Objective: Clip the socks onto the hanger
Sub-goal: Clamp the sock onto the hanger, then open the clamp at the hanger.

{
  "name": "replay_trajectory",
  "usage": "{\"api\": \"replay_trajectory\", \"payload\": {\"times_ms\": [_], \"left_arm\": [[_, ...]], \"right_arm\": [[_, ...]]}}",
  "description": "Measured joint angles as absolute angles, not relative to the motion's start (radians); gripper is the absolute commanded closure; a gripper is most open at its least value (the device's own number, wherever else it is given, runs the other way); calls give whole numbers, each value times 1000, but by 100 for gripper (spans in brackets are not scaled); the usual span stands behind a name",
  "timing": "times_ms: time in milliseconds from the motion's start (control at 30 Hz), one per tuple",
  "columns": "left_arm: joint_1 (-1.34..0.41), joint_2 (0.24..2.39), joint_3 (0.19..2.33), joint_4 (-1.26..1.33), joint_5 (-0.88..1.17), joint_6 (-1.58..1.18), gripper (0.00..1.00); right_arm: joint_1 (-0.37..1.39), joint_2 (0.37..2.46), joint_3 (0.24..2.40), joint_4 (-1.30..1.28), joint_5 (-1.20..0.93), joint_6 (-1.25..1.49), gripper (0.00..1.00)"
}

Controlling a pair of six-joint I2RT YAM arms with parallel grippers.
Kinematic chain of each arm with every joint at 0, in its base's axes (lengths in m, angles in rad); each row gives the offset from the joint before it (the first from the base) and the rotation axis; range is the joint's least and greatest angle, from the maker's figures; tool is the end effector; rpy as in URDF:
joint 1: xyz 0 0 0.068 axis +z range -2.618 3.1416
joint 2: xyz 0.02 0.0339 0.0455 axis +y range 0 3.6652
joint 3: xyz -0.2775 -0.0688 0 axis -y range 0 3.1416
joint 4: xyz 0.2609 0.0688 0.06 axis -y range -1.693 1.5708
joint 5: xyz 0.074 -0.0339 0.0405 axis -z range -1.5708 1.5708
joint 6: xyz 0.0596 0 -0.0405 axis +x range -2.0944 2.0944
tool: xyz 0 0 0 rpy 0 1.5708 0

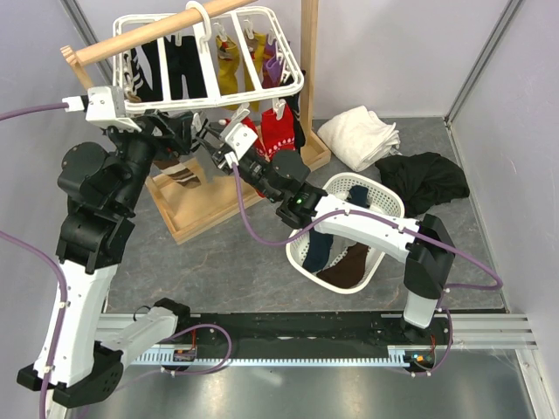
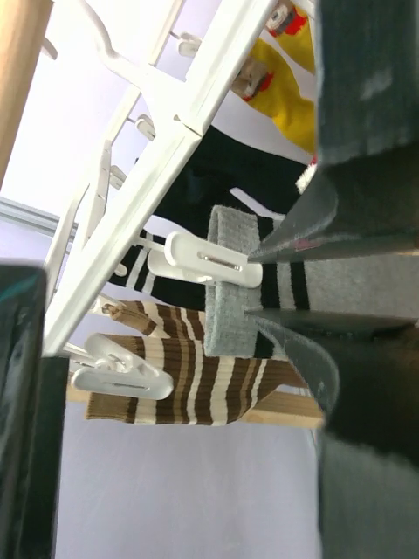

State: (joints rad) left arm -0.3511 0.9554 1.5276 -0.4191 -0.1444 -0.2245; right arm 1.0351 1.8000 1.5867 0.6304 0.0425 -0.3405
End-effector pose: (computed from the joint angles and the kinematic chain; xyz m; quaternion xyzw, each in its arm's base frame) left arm 0.1702 -0.0532 0.5521 -0.0136 0.6514 -0.1699 0.7393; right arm 0.2435 0.4053 0.4413 -0.3324 0.4326 0.2743 0.7919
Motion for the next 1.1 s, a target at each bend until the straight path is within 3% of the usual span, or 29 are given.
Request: {"api": "replay_trajectory", "payload": {"times_ms": [167,567,867,1100], "left_arm": [[-316,941,1550,-460,-190,-207,14],[-23,968,1571,-547,-54,-208,16],[81,991,1571,-544,138,-158,19],[230,1007,1531,-487,437,-105,18]], "right_arm": [[1035,1776,1565,616,43,-324,44],[1007,1661,1425,522,53,-265,25],[966,1518,1317,439,-9,-226,19],[962,1454,1275,374,-120,-220,16]]}}
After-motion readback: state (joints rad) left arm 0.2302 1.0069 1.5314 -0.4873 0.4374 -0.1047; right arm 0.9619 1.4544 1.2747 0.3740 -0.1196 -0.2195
